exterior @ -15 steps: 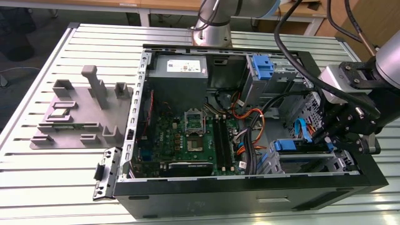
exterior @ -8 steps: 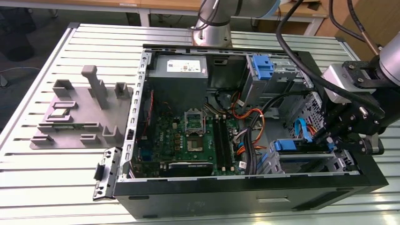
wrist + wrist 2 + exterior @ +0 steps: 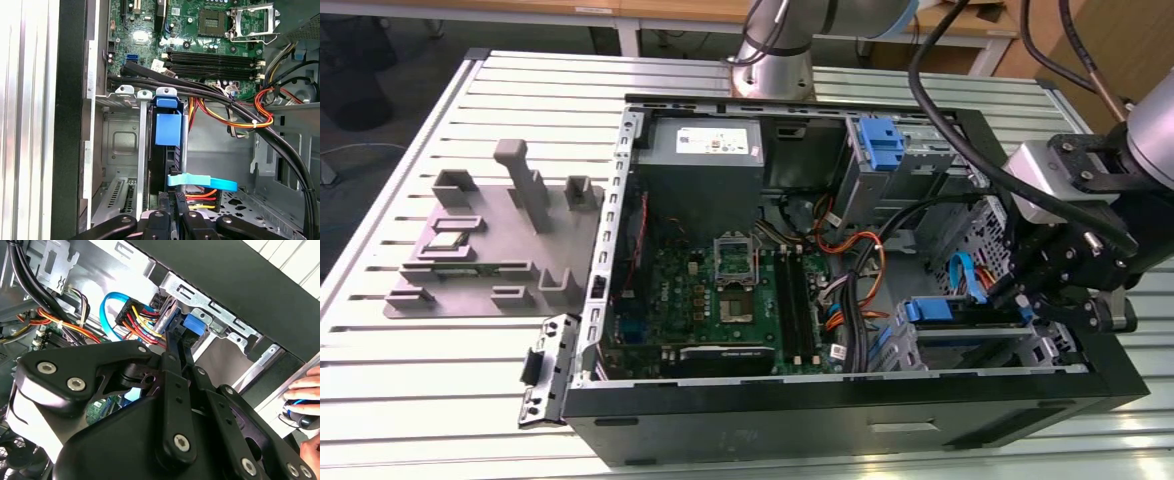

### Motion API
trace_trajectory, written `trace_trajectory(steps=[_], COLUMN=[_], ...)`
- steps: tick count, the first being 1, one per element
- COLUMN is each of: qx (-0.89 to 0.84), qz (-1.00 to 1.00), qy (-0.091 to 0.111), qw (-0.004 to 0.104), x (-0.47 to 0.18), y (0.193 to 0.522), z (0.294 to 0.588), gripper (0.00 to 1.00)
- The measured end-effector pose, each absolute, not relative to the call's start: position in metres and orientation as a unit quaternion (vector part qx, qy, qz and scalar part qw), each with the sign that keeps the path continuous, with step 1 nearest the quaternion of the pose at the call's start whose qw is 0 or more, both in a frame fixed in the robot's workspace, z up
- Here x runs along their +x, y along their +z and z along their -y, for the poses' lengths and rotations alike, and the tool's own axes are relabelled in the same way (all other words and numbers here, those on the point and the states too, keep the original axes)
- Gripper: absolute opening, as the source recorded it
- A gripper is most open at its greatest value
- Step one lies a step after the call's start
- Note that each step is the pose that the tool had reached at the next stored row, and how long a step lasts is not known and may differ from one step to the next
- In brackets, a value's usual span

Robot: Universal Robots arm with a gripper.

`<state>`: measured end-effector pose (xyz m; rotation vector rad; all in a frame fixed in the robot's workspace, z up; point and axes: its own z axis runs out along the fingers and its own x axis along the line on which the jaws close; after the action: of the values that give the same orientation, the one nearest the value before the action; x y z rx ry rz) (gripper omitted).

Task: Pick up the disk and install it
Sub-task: 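Insert the second disk wire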

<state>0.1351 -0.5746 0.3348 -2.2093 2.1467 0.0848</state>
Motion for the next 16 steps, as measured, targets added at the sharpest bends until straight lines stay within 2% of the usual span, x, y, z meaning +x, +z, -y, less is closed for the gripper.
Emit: trace_trajectory(steps=[16], qx=[-0.717], qz=[-0.696], qy=[0.028], qw=[0.030], x=[0.1332], y=[0.3342], z=[0.5744], gripper=[0.16])
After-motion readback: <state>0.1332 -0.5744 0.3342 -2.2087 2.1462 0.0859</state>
